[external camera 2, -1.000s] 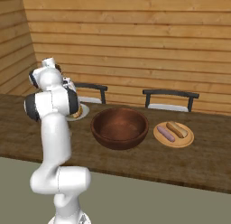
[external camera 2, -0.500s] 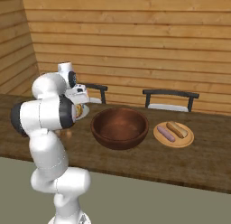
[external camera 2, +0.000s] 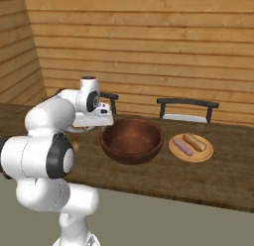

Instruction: Place one bun and one sausage from the bowl on each plate.

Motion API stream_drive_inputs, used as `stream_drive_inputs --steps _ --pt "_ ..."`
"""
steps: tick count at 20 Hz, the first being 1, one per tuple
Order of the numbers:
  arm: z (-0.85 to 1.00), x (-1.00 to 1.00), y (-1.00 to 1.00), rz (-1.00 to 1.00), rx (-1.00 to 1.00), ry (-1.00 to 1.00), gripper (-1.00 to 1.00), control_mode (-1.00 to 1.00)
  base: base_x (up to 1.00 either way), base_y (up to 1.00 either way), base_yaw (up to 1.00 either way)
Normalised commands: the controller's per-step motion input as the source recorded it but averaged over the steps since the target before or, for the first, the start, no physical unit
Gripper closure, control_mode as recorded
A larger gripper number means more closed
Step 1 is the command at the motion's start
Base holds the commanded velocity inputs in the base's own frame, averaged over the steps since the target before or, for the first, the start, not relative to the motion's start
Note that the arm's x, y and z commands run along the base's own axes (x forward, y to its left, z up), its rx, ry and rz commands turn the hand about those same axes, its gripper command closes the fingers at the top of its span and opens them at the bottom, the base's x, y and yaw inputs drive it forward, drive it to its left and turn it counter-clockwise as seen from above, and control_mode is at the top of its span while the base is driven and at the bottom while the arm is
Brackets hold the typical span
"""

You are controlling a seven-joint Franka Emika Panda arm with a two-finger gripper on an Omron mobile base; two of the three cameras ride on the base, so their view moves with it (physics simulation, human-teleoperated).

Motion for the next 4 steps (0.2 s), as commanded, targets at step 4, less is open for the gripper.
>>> stream_drive_inputs --steps 4 --pt "0.15 -0.21 -0.49 0.00 0.03 0.00 -1.00 -1.00 0.00 0.00 0.00"
